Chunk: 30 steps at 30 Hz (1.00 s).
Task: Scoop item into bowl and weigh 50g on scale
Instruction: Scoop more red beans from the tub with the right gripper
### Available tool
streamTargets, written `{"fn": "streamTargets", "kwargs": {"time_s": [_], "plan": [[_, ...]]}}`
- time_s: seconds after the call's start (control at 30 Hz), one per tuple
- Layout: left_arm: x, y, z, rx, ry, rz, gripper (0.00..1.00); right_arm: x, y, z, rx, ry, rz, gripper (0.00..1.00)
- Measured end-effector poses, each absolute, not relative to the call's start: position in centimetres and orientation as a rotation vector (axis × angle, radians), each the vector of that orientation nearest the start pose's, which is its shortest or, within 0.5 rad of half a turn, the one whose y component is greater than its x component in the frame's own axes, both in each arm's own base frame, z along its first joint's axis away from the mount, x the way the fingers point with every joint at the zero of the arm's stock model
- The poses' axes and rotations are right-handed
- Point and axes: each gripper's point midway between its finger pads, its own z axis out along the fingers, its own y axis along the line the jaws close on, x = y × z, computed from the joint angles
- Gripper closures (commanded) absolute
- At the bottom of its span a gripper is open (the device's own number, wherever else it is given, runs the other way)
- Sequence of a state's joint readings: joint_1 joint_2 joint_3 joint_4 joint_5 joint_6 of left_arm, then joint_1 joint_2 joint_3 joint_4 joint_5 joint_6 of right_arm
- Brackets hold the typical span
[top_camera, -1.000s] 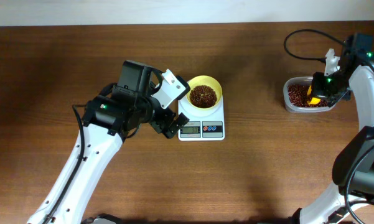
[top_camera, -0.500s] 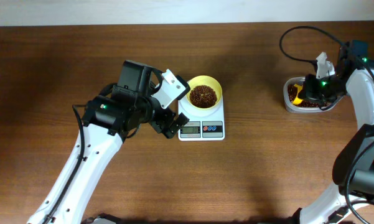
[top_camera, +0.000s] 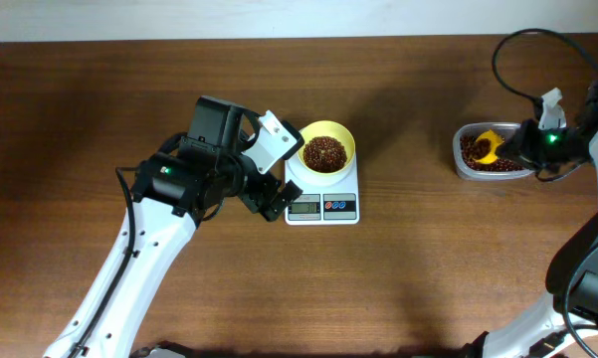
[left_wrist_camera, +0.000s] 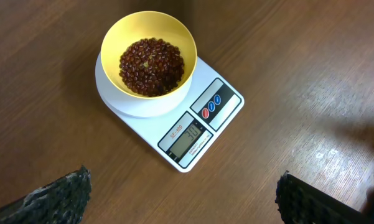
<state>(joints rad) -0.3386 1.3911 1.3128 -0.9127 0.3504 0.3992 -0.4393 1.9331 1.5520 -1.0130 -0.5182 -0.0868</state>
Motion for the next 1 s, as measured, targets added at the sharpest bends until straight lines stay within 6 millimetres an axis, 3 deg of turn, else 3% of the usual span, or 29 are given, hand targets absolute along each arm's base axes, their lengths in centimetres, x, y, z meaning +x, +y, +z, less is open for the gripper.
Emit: {"fn": "streamTargets", "kwargs": {"time_s": [0.2,0.37,0.5,1.0], "plan": [[31.1,-17.2,21.7,1.034,2.304,-0.423,0.01,39.4,-11.4,9.5,0.443,2.800,0.459,0.96],[31.1,-17.2,21.7,1.034,2.304,-0.423,0.01,39.9,-9.5,9.1,0.366,2.835,0.435,0.96],[31.1,-17.2,21.7,1.034,2.304,-0.423,0.01,40.8,-7.4,9.0,0.339,2.792,0.610,0.96],[31.1,-17.2,21.7,1.034,2.304,-0.423,0.01,40.2,-11.2,11.9,0.516,2.541,0.945,0.96]]}}
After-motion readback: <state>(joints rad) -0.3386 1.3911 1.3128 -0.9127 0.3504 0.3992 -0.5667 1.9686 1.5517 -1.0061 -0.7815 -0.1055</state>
